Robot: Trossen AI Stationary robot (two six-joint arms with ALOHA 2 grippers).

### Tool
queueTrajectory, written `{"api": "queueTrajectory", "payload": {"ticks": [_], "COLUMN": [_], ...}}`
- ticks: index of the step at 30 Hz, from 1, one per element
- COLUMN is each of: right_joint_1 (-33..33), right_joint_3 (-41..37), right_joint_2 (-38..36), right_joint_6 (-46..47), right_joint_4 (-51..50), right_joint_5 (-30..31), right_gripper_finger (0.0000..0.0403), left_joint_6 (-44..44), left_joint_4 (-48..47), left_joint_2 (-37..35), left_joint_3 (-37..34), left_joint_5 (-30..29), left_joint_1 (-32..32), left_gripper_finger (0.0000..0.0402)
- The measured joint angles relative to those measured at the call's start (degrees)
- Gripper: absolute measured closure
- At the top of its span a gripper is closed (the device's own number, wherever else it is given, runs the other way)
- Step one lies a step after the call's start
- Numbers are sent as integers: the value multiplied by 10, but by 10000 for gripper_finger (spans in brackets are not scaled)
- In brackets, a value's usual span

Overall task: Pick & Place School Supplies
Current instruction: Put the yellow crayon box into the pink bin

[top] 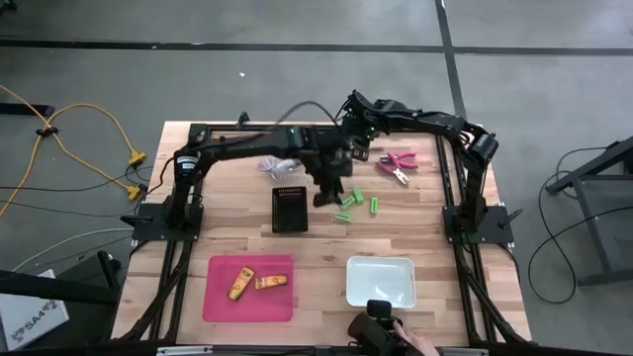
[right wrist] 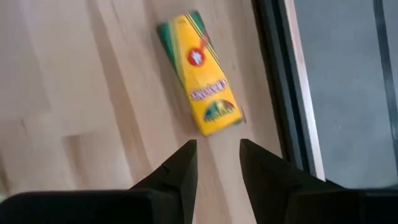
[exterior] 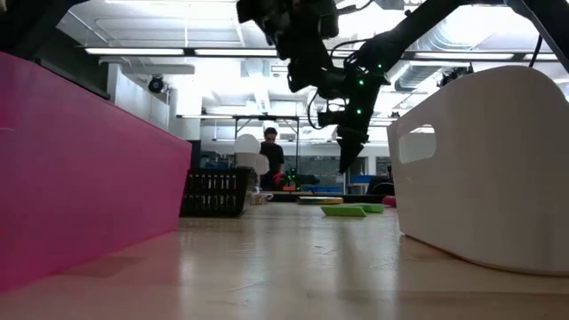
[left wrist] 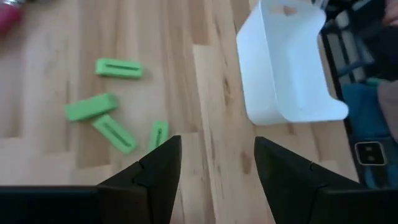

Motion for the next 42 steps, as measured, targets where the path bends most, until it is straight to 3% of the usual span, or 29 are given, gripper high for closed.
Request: {"api": "queueTrajectory", "payload": {"ticks": [10, 17, 24, 27, 31, 42], "right_joint_1": [-46, -35, -24, -25, -32, -44], "right_joint_3": [0, 0, 19, 35, 38, 38], "right_joint_2": [0, 0, 0, 0, 0, 19], "right_joint_6": [-4, -7, -12, 13, 51, 155], "right_joint_4": [0, -5, 3, -3, -4, 8], "right_joint_5": [-104, -112, -118, -154, -191, -184], "right_gripper_finger": [294, 294, 294, 294, 294, 294], "left_joint_6": [62, 96, 144, 165, 177, 176], "left_joint_4": [-26, -26, -12, -18, -15, -5], "left_joint_2": [-30, -30, -30, -30, -30, -33], "left_joint_3": [0, -30, -58, -61, -61, -61], "left_joint_5": [-1, 16, 163, 207, 212, 182], "left_joint_1": [42, 74, 132, 145, 145, 163], "left_gripper_finger": [204, 204, 204, 204, 204, 204]}}
